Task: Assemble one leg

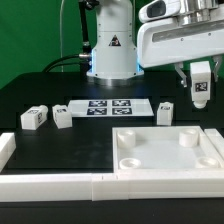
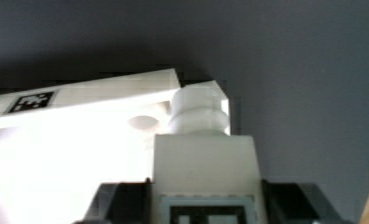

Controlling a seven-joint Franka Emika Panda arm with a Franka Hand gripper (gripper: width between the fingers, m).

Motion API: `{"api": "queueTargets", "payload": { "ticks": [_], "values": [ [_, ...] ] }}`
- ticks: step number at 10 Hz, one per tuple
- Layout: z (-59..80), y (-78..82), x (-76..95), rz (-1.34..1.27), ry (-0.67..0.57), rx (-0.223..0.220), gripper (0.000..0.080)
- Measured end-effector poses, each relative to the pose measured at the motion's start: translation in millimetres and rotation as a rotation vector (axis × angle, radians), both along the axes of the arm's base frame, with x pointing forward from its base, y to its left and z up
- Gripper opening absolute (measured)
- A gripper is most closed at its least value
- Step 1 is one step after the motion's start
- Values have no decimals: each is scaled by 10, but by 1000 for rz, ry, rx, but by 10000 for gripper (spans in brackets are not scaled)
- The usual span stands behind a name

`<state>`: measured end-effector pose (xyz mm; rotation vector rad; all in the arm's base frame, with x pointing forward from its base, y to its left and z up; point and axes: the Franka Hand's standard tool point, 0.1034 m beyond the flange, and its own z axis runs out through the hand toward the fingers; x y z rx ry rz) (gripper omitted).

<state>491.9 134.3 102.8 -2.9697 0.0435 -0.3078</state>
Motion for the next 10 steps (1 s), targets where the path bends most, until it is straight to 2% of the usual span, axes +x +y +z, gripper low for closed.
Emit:
{"api": "queueTargets", "payload": {
  "ticks": [3,4,5,8,9,10],
  "values": [
    [47,-220,542,110,-59,-31,290],
    [6,-252,724,138,-76,-35,290],
    [-17,-242,833,152,-89,-34,290],
    [-23,-257,837,144,-119,-39,290],
    [-17,-288,868,135,-184,-52,290],
    [-64,-276,871,148,-160,-50,290]
  ]
}}
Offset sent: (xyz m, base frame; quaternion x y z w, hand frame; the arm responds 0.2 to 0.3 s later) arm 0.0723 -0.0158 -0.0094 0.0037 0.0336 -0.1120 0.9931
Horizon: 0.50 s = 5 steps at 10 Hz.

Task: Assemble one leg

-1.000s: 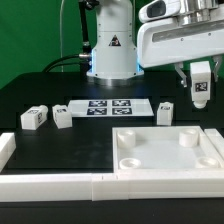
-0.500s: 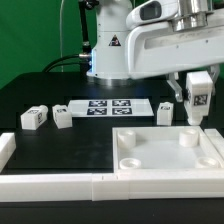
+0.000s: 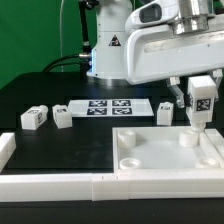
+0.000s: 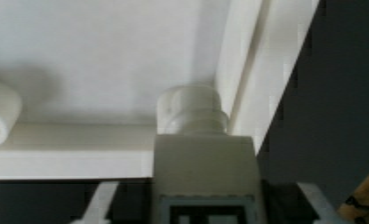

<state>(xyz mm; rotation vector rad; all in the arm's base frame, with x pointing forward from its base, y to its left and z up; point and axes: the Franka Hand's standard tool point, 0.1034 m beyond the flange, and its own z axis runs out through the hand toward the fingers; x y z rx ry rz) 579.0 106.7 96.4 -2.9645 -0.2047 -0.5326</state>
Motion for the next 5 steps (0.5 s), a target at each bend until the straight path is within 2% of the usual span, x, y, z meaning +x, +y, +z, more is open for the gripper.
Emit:
{"api": "queueTargets", "payload": {
  "ticks": [2,4,5],
  "values": [
    [-52,21,287,26,-21,1,290],
    [-101,21,428,31,-53,0,290],
    [-84,-30,528,30,-144,-15,290]
  ]
}}
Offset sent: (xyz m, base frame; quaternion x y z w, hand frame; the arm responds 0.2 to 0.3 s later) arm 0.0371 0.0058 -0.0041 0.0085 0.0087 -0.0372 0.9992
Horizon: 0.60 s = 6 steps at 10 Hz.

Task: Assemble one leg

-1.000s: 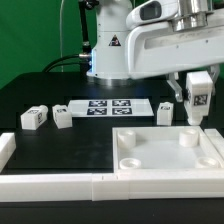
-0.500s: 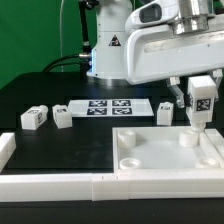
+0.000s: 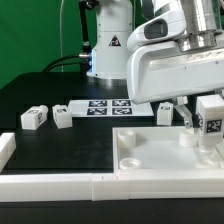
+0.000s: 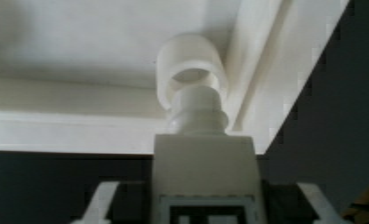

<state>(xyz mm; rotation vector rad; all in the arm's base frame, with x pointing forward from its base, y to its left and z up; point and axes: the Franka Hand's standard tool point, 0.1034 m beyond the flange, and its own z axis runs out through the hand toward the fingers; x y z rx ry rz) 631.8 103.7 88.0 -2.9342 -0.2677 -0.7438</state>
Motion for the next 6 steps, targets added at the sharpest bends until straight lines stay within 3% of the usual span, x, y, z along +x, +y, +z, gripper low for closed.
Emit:
{"api": "queueTargets", "payload": {
  "ticks": [1,6],
  "values": [
    [-75,-1,-13,0,9,0,290],
    [-141,22,-114,1,8,-4,290]
  ]
}}
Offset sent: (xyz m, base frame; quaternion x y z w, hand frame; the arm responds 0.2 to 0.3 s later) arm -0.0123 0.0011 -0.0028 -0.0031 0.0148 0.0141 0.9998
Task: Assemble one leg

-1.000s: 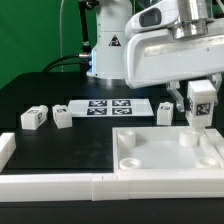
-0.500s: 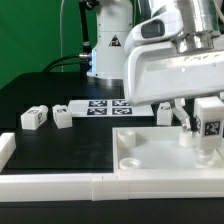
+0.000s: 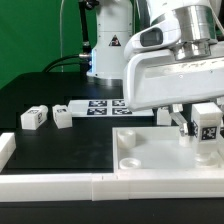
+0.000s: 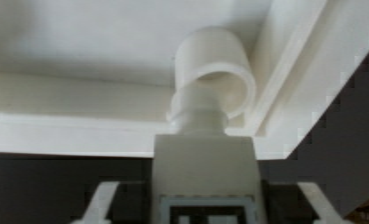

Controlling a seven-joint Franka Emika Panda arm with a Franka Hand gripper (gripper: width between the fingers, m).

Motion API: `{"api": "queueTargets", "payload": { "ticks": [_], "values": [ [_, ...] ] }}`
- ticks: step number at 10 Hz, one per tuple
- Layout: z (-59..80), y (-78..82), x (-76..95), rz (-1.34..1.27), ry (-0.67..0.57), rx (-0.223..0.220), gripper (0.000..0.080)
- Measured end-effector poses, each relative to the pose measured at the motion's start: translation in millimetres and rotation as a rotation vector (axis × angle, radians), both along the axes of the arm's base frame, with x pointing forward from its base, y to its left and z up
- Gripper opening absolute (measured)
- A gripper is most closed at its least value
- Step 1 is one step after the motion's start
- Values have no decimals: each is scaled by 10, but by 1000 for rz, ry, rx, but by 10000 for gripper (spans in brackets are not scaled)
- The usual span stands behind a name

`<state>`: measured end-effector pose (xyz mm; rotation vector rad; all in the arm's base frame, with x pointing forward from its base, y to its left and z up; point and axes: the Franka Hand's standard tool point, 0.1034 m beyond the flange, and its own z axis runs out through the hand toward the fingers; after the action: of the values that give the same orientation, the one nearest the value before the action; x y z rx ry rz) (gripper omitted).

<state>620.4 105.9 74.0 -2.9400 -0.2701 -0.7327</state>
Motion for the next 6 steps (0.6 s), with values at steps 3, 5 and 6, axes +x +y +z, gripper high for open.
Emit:
{"api": "queueTargets", "payload": {
  "ticks": [3,5,6],
  "values": [
    [-37,36,-41,5,-3,-1,290],
    [-109,22,-65,4,2,-3,290],
    [-154,9,-75,0,1,-4,290]
  ]
}}
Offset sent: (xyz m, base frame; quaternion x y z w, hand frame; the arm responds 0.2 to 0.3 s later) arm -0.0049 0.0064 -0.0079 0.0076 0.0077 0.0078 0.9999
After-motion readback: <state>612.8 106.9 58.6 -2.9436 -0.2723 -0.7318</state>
